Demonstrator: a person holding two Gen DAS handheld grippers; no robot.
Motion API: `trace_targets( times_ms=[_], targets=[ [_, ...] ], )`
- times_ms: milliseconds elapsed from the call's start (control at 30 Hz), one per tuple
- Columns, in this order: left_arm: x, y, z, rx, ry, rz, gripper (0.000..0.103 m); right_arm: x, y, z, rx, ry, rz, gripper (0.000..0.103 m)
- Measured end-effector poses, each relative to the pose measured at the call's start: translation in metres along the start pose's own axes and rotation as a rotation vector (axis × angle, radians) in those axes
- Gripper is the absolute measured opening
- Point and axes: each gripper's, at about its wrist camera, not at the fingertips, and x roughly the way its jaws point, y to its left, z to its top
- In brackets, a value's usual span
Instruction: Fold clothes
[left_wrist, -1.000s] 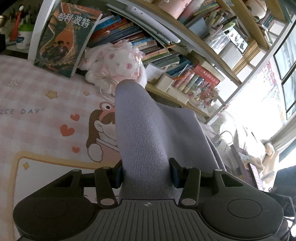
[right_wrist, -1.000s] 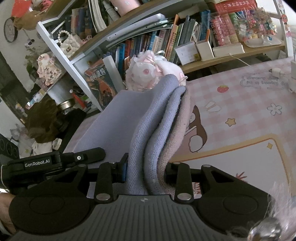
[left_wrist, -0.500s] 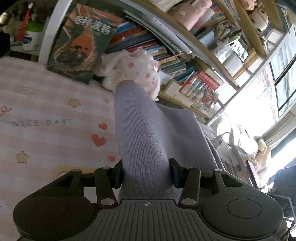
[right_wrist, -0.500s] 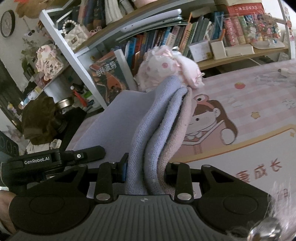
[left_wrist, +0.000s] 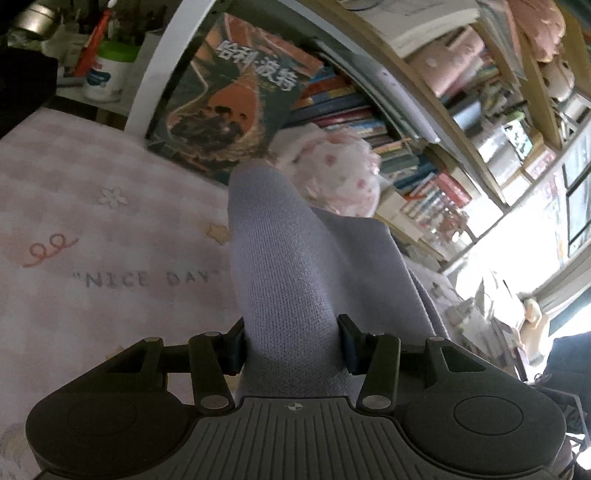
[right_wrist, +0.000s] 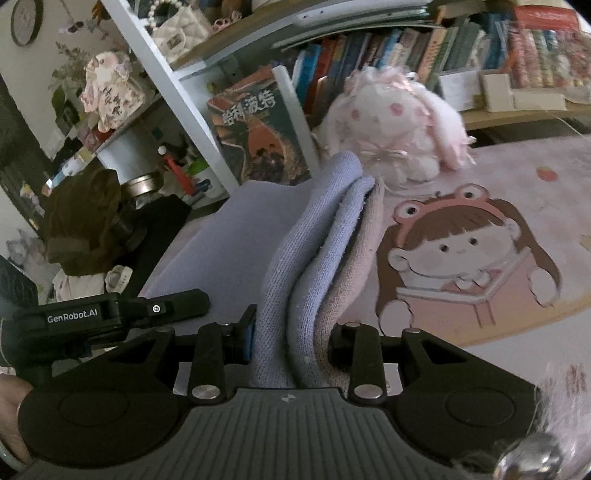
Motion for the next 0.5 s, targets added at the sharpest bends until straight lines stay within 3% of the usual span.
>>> trace_targets(
  times_ms=[500],
  targets=[
    [0.084,0.036,0.033,-0.043,0.006,0.070,0.048,0.099,-0.044,0.047,-0.017,0.066,0.000,0.031]
  ],
)
